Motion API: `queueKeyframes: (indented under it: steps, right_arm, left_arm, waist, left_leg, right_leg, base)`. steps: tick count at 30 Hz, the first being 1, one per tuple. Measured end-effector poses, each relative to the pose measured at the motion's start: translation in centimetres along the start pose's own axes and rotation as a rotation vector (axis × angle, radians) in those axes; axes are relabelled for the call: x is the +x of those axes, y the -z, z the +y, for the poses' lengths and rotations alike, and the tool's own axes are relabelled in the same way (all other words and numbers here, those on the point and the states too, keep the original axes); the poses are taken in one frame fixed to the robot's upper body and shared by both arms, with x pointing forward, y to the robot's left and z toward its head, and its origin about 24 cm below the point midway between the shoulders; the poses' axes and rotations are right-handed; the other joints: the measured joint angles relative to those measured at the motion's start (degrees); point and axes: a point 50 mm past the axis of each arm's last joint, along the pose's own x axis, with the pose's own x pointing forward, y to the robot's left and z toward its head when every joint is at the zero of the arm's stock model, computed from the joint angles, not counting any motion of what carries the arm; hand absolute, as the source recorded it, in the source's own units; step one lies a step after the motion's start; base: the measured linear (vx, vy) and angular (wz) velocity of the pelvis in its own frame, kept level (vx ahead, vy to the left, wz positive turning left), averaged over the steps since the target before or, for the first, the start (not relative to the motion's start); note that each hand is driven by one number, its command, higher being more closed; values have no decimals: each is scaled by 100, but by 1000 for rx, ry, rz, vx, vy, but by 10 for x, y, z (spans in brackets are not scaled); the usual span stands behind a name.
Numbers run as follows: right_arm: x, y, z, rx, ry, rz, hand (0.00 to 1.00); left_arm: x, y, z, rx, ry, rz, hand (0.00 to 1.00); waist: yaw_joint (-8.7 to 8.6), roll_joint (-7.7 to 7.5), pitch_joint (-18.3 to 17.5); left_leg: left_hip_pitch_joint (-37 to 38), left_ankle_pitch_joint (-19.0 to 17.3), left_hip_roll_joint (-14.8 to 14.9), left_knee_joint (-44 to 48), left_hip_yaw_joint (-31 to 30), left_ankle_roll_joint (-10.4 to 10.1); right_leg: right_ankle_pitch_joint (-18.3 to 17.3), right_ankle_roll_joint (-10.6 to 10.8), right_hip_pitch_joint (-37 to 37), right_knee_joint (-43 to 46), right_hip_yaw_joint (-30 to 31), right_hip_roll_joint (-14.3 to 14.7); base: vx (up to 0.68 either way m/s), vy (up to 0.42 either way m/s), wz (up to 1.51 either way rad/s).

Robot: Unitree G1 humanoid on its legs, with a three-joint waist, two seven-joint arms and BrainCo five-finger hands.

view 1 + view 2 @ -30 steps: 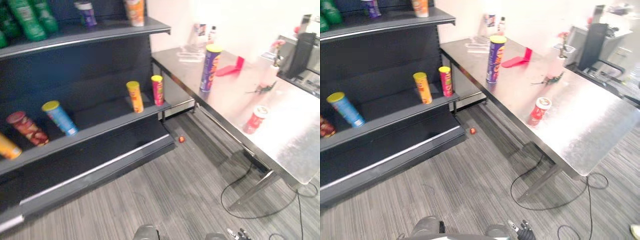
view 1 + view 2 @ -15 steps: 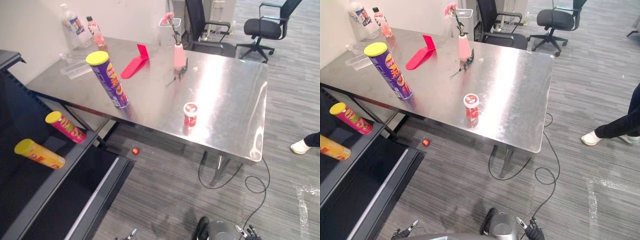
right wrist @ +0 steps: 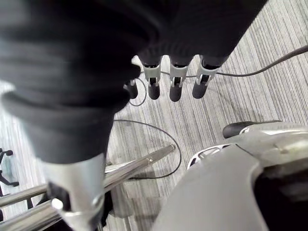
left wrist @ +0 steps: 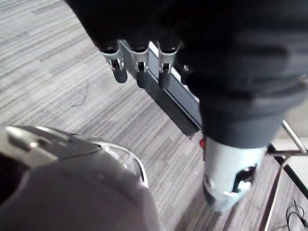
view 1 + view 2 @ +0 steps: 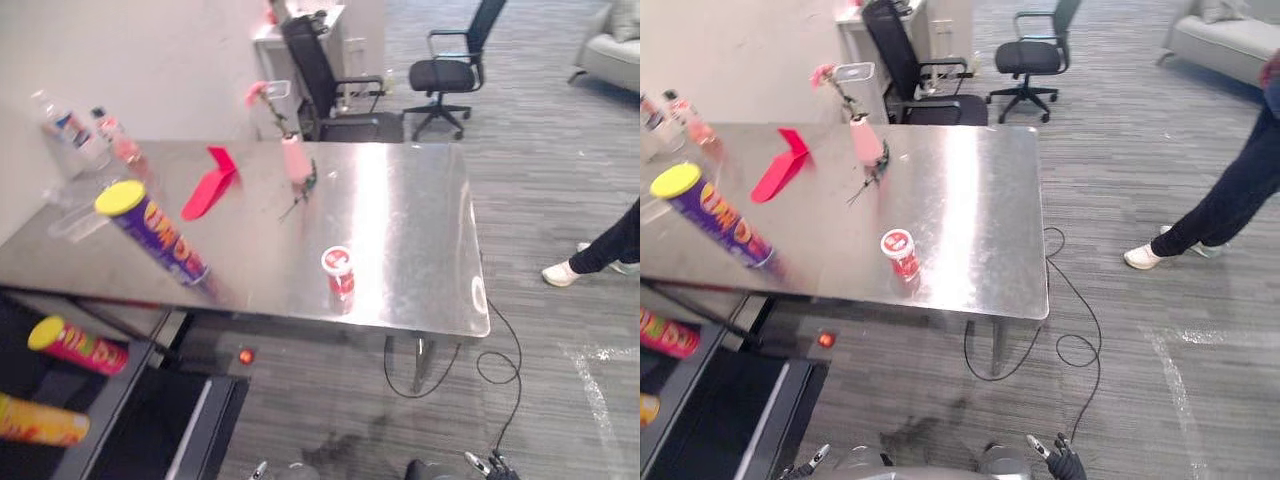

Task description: Put the gum and the chips on the shelf.

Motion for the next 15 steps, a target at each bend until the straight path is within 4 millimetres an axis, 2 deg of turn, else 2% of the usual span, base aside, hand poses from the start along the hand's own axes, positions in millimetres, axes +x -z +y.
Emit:
queueKeyframes:
  steps: [1, 2, 4, 5, 8, 9, 12, 13, 14, 15]
  right_arm:
    - [0, 0, 0, 0, 2, 1, 0]
    - [0, 0, 0, 1, 4, 4, 0]
    - [-1, 1, -7, -11, 25, 14, 0]
    - [0, 2, -6, -8, 32, 27, 0]
    - [-2, 11, 10, 19, 14, 50, 0]
    - [-3, 13, 11, 25, 17, 53, 0]
    - [-3, 13, 10, 32, 30, 48, 0]
    - [-3, 13, 9, 34, 35, 46, 0]
    - [-3, 13, 8, 39, 57, 47, 0]
    - [-3, 13, 6, 42, 67, 49, 0]
  left_arm:
    - [0, 0, 0, 0, 0, 3, 0]
    - [0, 1, 0, 0, 0, 4, 0]
    - [-2, 7, -3, 11, 14, 21, 0]
    - [-2, 8, 0, 12, 10, 29, 0]
    - [3, -6, 15, 77, -4, -11, 0]
    - [3, -6, 17, 96, -3, -13, 0]
    - [3, -5, 15, 196, 23, -26, 0]
    - [3, -5, 14, 208, 27, -27, 0]
    - [3, -6, 12, 233, 39, -30, 0]
    - [3, -6, 11, 238, 43, -30, 0]
  waist:
    - [5, -9, -3]
    - [11, -9, -6]
    - [17, 170, -97]
    - [1, 146, -188]
    - [-57, -315, -277]
    - [-52, -372, -314]
    - [-68, -328, -330]
    - [-78, -316, -335]
    - [-86, -320, -338]
    - [-76, -309, -337]
  left_leg:
    - [-19, 90, -148, -809, -418, -17]
    - [-14, 216, -212, -1179, -639, 17]
    - [-20, 1309, -256, -2005, -1307, -108]
    - [117, 1081, -387, -2174, -1418, -215]
    - [344, 1140, -868, -2689, -1216, -128]
    - [459, 1168, -955, -2813, -1148, -87]
    - [845, 1273, -1126, -3214, -1073, 5]
    - [905, 1323, -1135, -3316, -1065, 6]
    - [991, 1429, -1128, -3499, -1072, 8]
    - [989, 1441, -1111, -3522, -1073, 5]
  right_leg:
    - [49, 144, -1, -22, 178, -79]
    - [58, 213, 1, -40, 238, -111]
    - [113, 523, 13, -122, 474, -71]
    - [155, 679, 44, -201, 540, -161]
    - [220, 786, 31, -295, 480, -602]
    - [252, 840, 44, -292, 466, -676]
    - [239, 867, 156, -279, 482, -765]
    - [217, 901, 157, -270, 483, -764]
    - [171, 1024, 123, -212, 477, -745]
    - [131, 1016, 75, -172, 475, -736]
  base:
    - [162, 234, -62]
    - [204, 321, -69]
    - [245, 396, -54]
    - [222, 353, -24]
    - [125, 271, -7]
    - [67, 164, -15]
    - [24, 89, -21]
    - [-34, -20, -9]
    - [-52, -47, -4]
    - [-77, -69, -1]
